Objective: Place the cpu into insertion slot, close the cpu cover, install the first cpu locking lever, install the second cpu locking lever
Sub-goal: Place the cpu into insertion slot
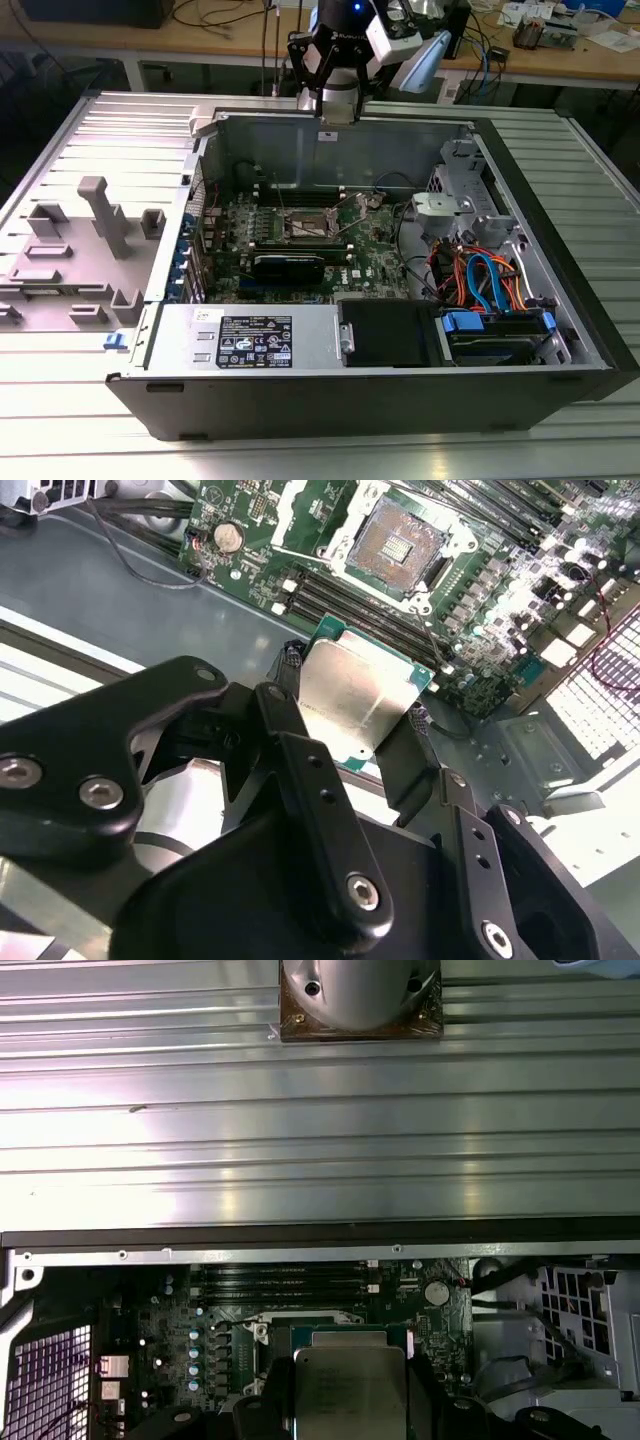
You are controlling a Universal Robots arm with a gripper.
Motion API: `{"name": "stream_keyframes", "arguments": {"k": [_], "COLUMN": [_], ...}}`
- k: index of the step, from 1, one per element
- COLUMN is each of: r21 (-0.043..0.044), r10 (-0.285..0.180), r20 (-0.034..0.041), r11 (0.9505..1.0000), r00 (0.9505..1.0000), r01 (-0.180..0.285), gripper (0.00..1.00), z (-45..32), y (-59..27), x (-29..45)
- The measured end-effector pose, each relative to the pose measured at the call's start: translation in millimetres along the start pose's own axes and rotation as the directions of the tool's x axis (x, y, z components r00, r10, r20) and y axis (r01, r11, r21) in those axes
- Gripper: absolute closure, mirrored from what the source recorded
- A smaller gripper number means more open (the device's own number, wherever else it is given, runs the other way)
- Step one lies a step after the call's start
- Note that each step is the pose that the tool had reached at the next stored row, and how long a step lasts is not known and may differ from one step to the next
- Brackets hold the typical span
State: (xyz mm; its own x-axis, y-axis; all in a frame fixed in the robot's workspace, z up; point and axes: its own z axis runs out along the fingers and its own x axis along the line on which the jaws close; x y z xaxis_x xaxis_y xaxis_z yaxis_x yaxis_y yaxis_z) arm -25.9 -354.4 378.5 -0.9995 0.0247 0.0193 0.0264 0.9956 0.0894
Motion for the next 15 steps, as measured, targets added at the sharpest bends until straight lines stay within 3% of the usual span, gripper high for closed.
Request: {"name": "stream_keyframes", "arguments": {"k": [15], "r21": [0.0018], "r10": [0.066], "r20": [0.0060], "r11": [0.9978], "r00": [0.9978], "r01": [-0.066], "gripper": [0.45], "z": [0.1], "y": [-9.3], "x": [-0.3]}}
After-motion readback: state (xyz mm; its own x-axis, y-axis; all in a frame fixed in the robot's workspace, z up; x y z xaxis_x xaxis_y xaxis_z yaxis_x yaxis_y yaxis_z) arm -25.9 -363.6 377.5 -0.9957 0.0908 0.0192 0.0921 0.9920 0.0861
